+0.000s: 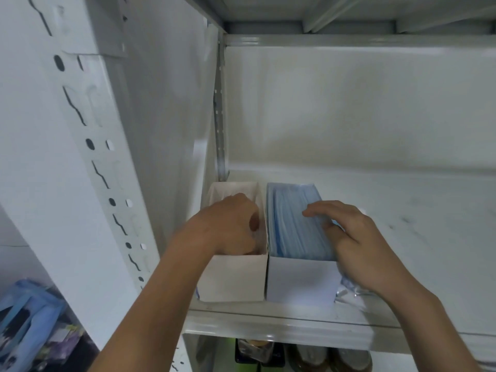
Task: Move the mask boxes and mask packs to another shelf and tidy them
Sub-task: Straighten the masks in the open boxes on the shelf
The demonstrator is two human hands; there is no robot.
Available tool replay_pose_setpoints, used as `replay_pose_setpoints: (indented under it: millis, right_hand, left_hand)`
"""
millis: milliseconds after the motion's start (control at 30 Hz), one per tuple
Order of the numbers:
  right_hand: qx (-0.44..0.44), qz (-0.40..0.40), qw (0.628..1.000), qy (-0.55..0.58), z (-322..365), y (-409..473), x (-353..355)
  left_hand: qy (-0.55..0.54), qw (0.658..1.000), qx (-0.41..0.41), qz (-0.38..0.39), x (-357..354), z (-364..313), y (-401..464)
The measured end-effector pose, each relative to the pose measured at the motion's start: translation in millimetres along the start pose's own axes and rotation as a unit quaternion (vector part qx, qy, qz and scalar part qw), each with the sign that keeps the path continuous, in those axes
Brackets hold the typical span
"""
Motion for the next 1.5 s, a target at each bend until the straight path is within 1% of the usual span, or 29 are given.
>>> replay_pose_setpoints:
  millis: [100, 200, 300, 367, 467, 533, 667, 700, 833, 933, 1100, 1267, 1367, 1500]
  right_hand:
    - [0.002, 0.000, 1.000, 0.000, 1.7, 0.4, -0.3]
    - [0.010, 0.004, 1.000, -0.007, 3.2, 1.7, -0.1]
    - [0.009, 0.006, 1.000, -0.008, 2.9, 1.3, -0.8]
    - [0.001, 0.007, 1.000, -0.006, 1.4, 0.7, -1.9]
    - [-0.009, 0.009, 1.000, -0.006, -0.9, 0.0, -3.0]
    - [-0.009, 0.007, 1.000, -0.010, -0.6, 0.4, -3.0]
    - [-0.012, 0.008, 1.000, -0.018, -0.6, 1.0, -3.6]
    - [-0.013, 0.010, 1.000, -0.019, -0.7, 1.2, -3.6]
    - [-0.011, 0.011, 1.000, -0.014, 0.4, 1.2, -3.2]
    - [-0.018, 0.008, 1.000, -0.004, -1.4, 0.3, -3.7]
    - [-0.026, 0.006, 1.000, 0.007, -2.8, 0.0, -5.6]
    - [-0.026, 0.008, 1.000, 0.013, -4.3, -1.0, -6.5]
    - [-0.026, 0.005, 1.000, 0.015, -4.4, -1.3, -6.9]
    - [-0.024, 0.005, 1.000, 0.019, -4.4, -1.8, -6.8]
  left_hand:
    - [0.012, 0.999, 0.027, -0.032, 3.2, 5.2, -2.8]
    - [0.040, 0.991, 0.052, -0.115, 14.1, 7.0, -11.8]
    - [0.037, 0.980, 0.048, -0.187, 18.3, 6.4, -18.6]
    - [0.012, 0.981, 0.030, -0.190, 14.2, 5.7, -19.4]
    - [-0.023, 0.988, -0.005, -0.155, 6.0, 6.7, -19.1]
    - [-0.032, 0.988, -0.030, -0.151, 1.5, 8.7, -21.5]
    - [-0.005, 0.973, -0.048, -0.224, 3.9, 5.5, -27.4]
    - [0.001, 0.972, -0.051, -0.229, 4.6, 3.9, -25.9]
    - [0.007, 0.975, -0.051, -0.216, 4.6, 5.9, -18.4]
    - [0.017, 0.978, -0.027, -0.204, 0.4, 14.7, -14.3]
    - [0.037, 0.992, 0.029, -0.117, -2.8, 24.5, -2.4]
    - [0.074, 0.991, 0.054, -0.096, -1.0, 23.5, 12.8]
    - [0.095, 0.989, 0.051, -0.099, -1.2, 22.9, 19.6]
    - [0.078, 0.993, 0.008, -0.087, -6.1, 21.5, 21.9]
Point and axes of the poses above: each hand's wrist, its own y-axis towards the middle knuckle, its own x-axis out of the back of the hand, z = x × y, the point moved 6 cm from there along y, towards the middle knuckle, and after that the axes turned 13 degrees about x, right-handed, at the moved point
